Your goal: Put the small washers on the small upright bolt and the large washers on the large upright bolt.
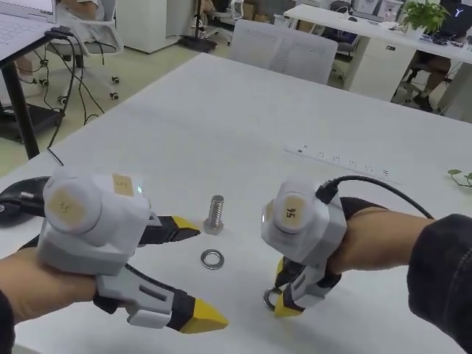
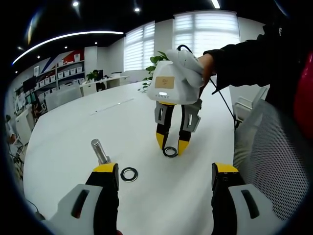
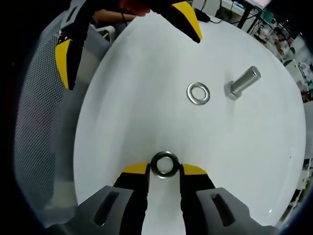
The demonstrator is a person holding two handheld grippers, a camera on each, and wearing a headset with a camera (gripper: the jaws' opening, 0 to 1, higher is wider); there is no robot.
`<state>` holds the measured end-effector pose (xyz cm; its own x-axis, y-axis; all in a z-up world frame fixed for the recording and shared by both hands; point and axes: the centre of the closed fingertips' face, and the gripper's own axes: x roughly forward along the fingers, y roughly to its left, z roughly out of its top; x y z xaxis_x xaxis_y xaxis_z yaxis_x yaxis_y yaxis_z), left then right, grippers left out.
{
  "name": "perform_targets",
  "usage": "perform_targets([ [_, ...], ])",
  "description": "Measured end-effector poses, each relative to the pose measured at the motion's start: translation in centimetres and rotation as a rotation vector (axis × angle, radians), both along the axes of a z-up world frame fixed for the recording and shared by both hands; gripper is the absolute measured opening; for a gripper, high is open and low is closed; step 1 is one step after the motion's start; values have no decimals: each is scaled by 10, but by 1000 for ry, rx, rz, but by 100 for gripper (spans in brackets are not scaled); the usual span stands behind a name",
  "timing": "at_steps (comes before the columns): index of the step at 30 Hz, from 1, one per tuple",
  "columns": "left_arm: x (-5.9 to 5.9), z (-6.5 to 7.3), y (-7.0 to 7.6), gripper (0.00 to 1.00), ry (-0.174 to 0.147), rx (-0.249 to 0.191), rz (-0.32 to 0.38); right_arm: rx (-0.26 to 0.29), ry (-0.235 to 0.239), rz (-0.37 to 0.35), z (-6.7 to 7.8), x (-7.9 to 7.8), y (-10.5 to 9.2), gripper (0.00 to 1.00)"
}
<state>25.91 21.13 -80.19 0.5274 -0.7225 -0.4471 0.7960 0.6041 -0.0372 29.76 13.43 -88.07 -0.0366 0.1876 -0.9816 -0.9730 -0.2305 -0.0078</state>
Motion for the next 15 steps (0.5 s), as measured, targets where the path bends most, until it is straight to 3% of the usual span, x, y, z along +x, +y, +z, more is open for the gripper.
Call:
perform_targets([
  [15, 0, 0, -1, 77, -2, -6, -1, -10, -8, -24, 0, -3, 0, 24],
])
